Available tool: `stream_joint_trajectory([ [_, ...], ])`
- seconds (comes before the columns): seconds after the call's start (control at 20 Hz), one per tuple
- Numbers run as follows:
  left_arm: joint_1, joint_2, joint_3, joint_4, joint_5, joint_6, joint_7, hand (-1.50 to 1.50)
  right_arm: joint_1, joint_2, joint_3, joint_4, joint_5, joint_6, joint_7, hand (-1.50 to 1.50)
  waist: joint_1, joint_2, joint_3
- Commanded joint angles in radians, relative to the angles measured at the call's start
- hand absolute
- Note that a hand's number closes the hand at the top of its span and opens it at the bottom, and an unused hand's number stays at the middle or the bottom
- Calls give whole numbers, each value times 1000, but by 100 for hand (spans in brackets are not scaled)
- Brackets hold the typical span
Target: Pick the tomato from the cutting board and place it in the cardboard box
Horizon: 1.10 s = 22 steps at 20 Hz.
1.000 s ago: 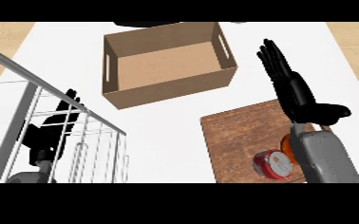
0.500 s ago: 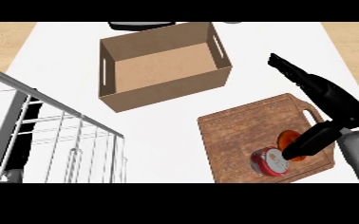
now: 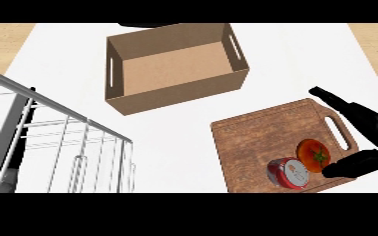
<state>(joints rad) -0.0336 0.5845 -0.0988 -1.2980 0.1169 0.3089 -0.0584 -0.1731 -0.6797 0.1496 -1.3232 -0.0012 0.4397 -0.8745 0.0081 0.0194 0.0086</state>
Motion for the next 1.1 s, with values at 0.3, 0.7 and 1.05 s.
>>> stream_joint_trajectory([
  [0.3,-64,-7,-30,-4,-34,2,74,0,-65,-211,99,135,340,-146,-414,-150,24,-5,-2],
  [0.7,-68,-9,-22,4,-69,10,68,0,-171,-233,245,174,607,-305,-311,-150,18,-13,-7],
  [1.05,-60,-59,-12,8,-107,9,83,0,-228,-148,289,207,725,-293,-224,-150,0,-18,-8],
])
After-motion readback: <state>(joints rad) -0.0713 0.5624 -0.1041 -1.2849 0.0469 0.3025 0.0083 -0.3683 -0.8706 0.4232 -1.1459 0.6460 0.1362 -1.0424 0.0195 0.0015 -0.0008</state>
